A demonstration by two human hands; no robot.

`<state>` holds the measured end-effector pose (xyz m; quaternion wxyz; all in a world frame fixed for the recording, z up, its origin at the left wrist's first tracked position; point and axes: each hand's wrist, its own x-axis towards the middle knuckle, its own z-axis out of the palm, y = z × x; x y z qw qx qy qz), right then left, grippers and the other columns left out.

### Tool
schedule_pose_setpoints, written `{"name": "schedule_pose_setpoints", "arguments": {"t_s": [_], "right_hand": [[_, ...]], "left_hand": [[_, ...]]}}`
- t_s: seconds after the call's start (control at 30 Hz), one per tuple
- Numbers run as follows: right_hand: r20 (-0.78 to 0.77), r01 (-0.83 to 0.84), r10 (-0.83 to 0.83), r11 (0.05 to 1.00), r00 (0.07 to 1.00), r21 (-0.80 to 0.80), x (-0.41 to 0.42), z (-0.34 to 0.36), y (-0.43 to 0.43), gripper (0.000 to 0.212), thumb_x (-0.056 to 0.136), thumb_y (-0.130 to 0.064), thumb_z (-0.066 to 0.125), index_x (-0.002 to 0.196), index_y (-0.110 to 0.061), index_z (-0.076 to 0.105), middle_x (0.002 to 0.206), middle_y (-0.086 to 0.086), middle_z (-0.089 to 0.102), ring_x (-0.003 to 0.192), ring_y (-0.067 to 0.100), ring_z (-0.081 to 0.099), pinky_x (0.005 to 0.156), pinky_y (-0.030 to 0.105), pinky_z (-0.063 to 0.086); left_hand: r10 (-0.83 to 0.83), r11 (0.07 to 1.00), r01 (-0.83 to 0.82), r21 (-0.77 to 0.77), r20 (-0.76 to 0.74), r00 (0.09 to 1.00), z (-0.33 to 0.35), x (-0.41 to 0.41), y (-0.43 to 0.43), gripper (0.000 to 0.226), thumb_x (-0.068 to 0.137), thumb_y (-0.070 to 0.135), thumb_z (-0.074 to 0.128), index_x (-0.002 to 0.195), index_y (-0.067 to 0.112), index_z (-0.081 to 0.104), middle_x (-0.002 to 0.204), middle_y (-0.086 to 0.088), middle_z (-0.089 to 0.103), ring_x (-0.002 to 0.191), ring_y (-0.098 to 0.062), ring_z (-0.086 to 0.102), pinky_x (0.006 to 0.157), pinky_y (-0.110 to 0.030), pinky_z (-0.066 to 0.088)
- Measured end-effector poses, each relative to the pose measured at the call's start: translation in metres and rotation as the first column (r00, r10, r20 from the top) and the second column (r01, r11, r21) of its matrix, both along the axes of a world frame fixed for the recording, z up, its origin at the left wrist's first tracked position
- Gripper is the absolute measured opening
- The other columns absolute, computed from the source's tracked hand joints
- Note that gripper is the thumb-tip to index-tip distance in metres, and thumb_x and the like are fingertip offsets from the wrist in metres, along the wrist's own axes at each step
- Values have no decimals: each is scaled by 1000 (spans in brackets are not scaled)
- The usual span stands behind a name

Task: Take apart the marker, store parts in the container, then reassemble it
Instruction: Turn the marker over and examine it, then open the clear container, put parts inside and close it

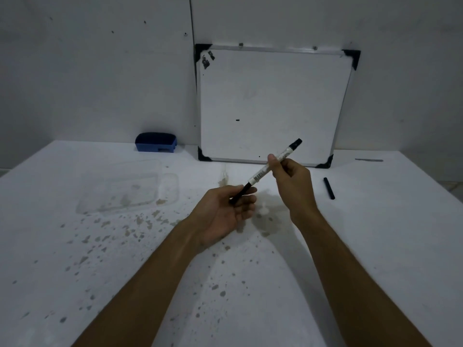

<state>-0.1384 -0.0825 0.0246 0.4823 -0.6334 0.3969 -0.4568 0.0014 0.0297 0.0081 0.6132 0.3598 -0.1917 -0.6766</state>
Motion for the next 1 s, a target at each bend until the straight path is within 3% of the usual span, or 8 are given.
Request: {"name": "schedule_pose_setpoints", "arguments": {"t_s": [0.17,0.23,0.3,0.47,0.6,0.73,0.87,1.0], "right_hand": [[192,-108,58,959,980,264,-13,-8,-3,32,94,-41,69,92,-10,72,68,-4,50,63,10,41,62,27,36],[286,-115,14,934,958,338,-17,-9,-2,24,94,-35,70,92,-12,74,67,-6,57,64,9,47,63,27,40],[330,-116,-19,916,944,385,-20,-10,-1,19,94,-31,71,93,-11,74,72,-3,66,66,11,52,65,27,43],[253,-50,-35,946,967,321,-20,-22,8,30,92,-29,74,112,-7,71,91,5,80,75,12,66,69,27,50],[-11,23,-22,992,1000,124,-19,-27,10,25,97,-40,66,102,-16,71,93,5,75,87,12,69,78,28,54],[-12,-112,114,987,993,114,-18,-14,-4,24,103,-31,56,103,-10,68,95,1,73,95,21,70,89,38,58],[-399,-262,253,964,881,33,-13,-9,-12,38,105,-45,46,109,-12,64,97,6,70,93,23,68,91,44,54],[-643,-296,141,945,753,-139,-3,-12,-9,30,103,-42,53,113,-15,62,73,2,65,69,16,60,72,35,46]], "left_hand": [[33,999,-38,6,398,917,-4,5,-4,12,103,10,46,104,4,56,73,-3,51,61,-14,46,58,-27,37],[88,993,-121,-3,711,698,-2,13,-3,13,102,12,51,101,7,63,74,-6,58,63,-16,52,61,-30,42],[132,982,-186,-35,831,541,-1,21,1,13,101,13,54,100,11,67,77,-7,63,66,-17,55,62,-30,44],[312,916,-378,-132,827,468,-4,38,13,17,103,18,50,104,12,66,80,-4,70,68,-16,58,56,-24,45],[348,898,-417,-141,809,474,-7,35,13,18,104,19,48,106,10,65,82,-5,75,70,-19,62,55,-27,43],[356,898,-409,-163,817,455,-16,28,13,17,104,19,50,102,14,66,83,-3,77,69,-17,63,62,-28,50],[365,886,-429,-173,830,421,-24,24,8,16,104,26,50,100,19,64,82,2,77,64,-11,61,67,-33,51],[303,880,-444,-168,918,254,-26,17,4,19,104,40,47,109,25,58,86,11,77,78,-11,66,75,-33,56]]}}
